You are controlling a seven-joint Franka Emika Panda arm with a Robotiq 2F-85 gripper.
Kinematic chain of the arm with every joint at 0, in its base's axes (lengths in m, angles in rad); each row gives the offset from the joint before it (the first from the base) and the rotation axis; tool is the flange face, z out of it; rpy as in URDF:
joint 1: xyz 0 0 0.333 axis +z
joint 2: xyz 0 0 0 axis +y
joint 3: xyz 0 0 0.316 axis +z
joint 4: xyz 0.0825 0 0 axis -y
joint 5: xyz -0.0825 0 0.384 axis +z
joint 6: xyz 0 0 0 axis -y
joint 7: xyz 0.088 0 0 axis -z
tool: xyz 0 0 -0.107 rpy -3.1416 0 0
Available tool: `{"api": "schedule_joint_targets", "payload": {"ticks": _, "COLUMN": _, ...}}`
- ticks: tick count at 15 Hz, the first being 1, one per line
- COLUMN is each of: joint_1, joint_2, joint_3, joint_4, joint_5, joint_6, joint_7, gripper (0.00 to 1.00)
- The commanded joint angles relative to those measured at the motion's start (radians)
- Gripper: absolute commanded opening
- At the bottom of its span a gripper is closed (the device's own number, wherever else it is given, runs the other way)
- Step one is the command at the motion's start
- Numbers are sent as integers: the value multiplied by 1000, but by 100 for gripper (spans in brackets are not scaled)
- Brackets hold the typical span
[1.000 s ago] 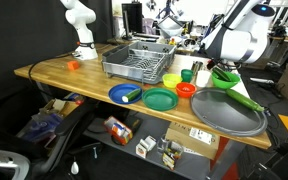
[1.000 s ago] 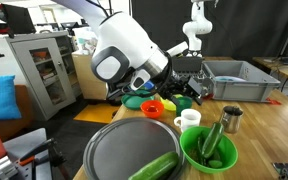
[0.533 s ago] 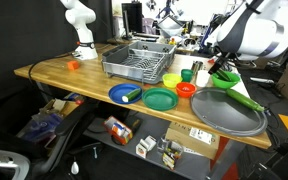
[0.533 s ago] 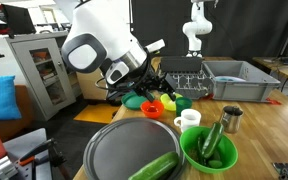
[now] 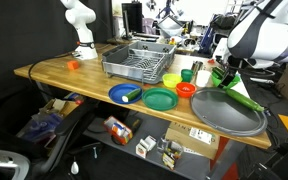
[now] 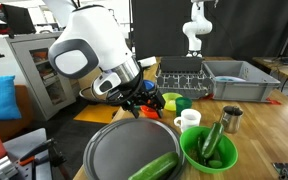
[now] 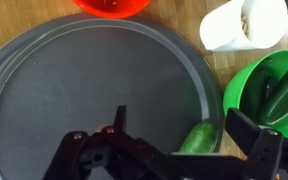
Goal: Put the zucchini on the green plate in the green bowl
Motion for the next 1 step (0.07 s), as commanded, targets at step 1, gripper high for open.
{"api": "schedule_joint_targets", "payload": {"ticks": 1, "joint_1": 0, "joint_2": -1, "joint_3": 0, "joint_4": 0, "joint_5": 0, "joint_6": -1, "joint_7": -1, "gripper": 100}}
